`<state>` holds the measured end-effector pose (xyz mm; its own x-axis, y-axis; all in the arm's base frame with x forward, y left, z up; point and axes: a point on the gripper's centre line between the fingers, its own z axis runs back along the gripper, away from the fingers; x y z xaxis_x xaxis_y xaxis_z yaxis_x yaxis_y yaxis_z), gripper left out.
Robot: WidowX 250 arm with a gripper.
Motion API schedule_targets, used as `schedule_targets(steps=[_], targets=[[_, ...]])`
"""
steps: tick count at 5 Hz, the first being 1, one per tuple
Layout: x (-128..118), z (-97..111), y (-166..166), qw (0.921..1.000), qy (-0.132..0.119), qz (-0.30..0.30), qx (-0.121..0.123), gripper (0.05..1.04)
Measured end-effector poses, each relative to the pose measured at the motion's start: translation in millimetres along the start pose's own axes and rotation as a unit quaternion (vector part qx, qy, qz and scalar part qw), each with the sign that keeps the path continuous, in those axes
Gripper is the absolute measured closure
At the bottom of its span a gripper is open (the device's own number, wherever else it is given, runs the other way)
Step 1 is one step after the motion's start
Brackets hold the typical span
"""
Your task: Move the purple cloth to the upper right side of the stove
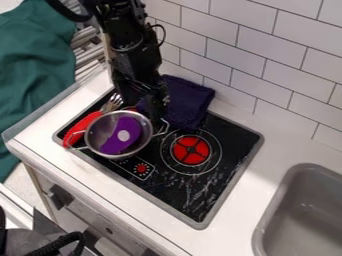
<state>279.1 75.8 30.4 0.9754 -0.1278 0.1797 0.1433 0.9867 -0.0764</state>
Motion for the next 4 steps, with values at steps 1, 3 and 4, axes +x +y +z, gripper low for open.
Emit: schedule_targets(steps=[1,3,4], targets=[[-4.9,-8.8,-1.7,0.9999,0.013,0.005,-0.010,0.074],[31.4,-18.8,4.7,0.9995,0.003,-0.004,-0.031,0.074],[59.3,-17.0,8.2,0.9995,0.004,-0.028,-0.015,0.074]])
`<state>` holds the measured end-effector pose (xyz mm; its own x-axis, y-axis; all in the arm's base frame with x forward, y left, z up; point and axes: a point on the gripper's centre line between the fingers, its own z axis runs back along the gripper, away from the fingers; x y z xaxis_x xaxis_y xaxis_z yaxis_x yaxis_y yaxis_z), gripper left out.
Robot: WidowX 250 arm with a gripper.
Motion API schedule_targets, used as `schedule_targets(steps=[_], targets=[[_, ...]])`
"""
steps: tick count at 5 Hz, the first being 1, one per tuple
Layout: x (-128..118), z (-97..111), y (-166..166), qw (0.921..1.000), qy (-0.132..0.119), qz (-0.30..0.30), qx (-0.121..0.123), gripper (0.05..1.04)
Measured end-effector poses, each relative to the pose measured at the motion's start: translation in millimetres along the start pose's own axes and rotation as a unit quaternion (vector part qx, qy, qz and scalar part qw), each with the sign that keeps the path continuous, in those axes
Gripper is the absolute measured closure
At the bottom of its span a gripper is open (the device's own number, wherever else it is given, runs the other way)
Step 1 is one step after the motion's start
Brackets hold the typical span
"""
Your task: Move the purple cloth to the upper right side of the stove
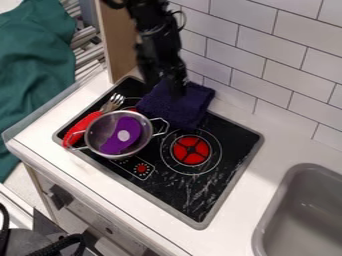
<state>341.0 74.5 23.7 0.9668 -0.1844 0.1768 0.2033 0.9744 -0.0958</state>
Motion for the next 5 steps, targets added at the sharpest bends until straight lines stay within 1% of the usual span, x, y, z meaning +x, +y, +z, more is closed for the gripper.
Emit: schedule_targets(steps=[1,2,3,4,5], targets=[[18.6,-2.7,7.6,0.9998,0.015,-0.008,0.013,0.074],[21.0,-14.2,14.4,0.9980,0.061,-0.012,0.007,0.074],[25.0,-26.9,17.4,0.9958,0.091,-0.011,-0.005,0.074],[38.1,-40.3,10.7,0.9960,0.085,-0.020,-0.019,0.074],[46.6,-51.8,6.9,0.9975,0.065,-0.006,-0.028,0.074]])
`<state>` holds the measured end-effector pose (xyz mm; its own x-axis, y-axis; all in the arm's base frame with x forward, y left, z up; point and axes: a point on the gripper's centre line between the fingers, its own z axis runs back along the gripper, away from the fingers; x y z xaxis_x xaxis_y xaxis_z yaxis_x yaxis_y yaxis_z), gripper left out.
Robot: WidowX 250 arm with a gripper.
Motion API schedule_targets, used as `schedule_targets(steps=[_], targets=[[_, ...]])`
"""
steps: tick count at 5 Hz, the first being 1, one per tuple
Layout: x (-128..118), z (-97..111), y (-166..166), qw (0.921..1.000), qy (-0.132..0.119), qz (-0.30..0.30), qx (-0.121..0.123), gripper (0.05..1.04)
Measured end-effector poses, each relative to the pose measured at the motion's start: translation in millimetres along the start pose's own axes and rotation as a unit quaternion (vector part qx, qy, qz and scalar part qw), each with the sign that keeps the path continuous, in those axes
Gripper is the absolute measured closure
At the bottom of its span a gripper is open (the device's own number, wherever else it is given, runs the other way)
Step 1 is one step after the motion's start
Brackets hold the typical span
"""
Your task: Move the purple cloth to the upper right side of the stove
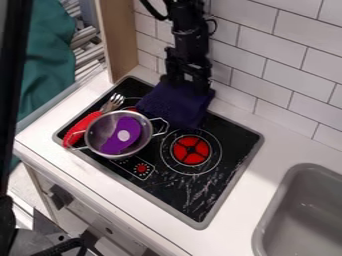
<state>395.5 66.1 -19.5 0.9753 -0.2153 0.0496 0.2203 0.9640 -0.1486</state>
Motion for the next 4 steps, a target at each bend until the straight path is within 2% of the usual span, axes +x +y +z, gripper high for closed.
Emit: schedule_targets(steps=[1,2,4], targets=[[3.6,-4.4,3.5,0.9996,-0.020,0.016,0.015,0.074],[-3.3,-13.1,-3.2,0.9993,0.003,0.007,0.036,0.074],[-27.4,-15.6,-17.6,0.9991,0.017,0.001,0.038,0.074]])
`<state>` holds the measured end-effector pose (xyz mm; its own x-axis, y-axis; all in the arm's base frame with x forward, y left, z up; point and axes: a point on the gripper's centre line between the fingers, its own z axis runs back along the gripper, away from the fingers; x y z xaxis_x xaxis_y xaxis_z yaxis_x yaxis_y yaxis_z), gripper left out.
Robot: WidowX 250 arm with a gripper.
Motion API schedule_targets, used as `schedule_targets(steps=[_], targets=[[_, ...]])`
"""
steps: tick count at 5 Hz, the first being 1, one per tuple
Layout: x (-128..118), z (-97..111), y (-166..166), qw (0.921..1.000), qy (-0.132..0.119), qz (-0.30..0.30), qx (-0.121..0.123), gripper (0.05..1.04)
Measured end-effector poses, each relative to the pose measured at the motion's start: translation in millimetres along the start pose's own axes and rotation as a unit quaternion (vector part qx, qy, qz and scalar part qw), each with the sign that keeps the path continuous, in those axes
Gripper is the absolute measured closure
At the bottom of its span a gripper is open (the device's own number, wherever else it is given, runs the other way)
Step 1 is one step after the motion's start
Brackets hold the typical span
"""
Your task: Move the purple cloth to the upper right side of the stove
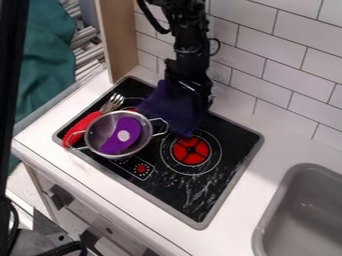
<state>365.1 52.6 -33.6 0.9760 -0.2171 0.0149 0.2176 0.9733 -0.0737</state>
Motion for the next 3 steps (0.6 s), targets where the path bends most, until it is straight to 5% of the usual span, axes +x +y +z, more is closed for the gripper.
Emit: schedule_targets(steps=[3], targets=[[16.6,-1.6,-84.9,0.9952,-0.027,-0.094,0.005,0.075]])
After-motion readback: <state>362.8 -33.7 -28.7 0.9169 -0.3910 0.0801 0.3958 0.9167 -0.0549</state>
